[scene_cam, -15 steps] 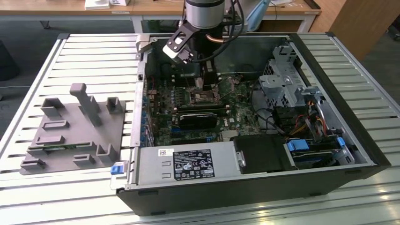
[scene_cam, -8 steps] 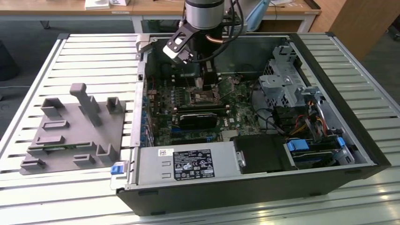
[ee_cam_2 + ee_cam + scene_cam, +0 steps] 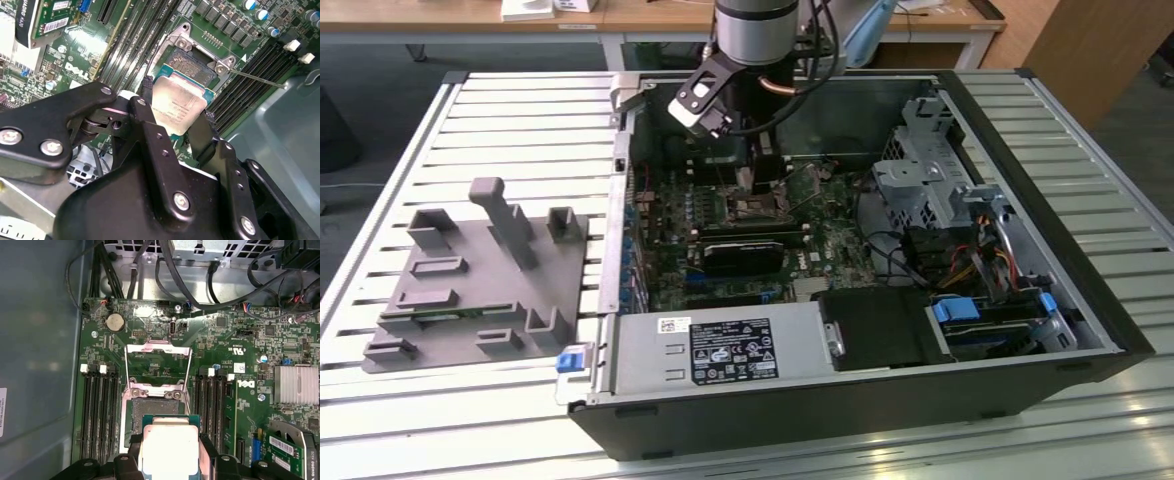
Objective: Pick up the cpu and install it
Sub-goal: 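Place the cpu into insertion slot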
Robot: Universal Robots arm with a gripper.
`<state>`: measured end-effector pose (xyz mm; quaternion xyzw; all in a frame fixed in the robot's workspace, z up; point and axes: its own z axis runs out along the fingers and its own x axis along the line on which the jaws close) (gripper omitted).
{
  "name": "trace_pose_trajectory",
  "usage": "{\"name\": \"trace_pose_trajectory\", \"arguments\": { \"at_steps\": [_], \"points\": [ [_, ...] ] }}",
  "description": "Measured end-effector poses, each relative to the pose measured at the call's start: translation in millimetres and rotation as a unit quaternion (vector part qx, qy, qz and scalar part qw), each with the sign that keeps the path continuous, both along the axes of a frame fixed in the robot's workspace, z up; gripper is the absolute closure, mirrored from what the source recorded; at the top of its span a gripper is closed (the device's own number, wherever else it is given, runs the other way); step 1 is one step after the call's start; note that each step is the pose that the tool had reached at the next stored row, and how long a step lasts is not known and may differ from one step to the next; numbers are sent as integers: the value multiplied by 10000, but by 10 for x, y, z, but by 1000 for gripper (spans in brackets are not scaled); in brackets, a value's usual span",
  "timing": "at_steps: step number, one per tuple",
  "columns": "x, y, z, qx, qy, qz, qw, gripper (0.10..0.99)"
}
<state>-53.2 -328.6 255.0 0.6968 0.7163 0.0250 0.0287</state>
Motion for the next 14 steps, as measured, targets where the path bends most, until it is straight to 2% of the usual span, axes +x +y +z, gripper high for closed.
{"name": "trace_pose_trajectory", "arguments": {
  "at_steps": [8,14],
  "points": [
    [1,49,-44,0,0,-5,10000,553],
    [2,64,-67,0,0,-6,10000,553]
  ]
}}
